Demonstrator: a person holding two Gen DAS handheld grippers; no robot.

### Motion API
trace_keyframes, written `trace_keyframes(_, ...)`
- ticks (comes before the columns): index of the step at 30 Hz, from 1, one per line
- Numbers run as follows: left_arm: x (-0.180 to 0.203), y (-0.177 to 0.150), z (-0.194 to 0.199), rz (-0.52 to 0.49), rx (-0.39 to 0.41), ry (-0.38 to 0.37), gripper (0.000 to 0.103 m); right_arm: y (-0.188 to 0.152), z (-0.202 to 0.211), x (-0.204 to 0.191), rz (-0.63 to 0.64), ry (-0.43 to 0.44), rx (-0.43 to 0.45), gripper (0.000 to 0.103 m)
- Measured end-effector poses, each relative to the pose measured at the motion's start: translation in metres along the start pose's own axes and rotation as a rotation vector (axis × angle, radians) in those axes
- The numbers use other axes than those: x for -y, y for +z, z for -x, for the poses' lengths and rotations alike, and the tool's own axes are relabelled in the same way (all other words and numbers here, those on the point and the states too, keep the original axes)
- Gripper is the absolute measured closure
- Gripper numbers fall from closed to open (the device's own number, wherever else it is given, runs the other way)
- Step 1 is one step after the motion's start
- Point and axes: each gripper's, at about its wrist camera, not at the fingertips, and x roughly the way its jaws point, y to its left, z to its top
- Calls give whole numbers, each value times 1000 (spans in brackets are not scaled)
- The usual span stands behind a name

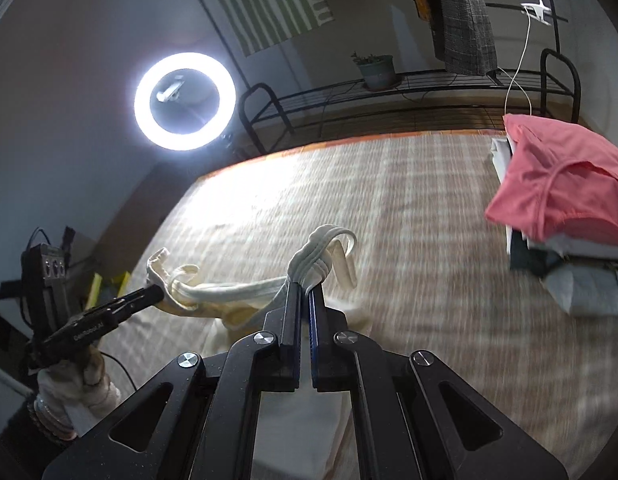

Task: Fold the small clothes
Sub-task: 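Fold the straps over the folded camisole with both grippers and release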

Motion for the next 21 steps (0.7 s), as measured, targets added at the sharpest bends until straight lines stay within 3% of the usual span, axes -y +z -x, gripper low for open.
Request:
trace_keyframes(6, 1, -45, 4, -9, -46, 16, 102, -41, 11, -2, -16, -20, -24, 101)
trace_keyframes(12, 10, -83, 4, -82, -99, 44, 102, -82, 11, 2, -22, -50, -77, 101)
trace_keyframes(17, 12, -104, 12, -133, -179, 64, 101, -111, 12, 2, -23, -115, -202, 100)
trace_keyframes(21, 15, -113, 38, -169, -204, 26, 101, -123, 27, 4, -43, -140, -247, 100)
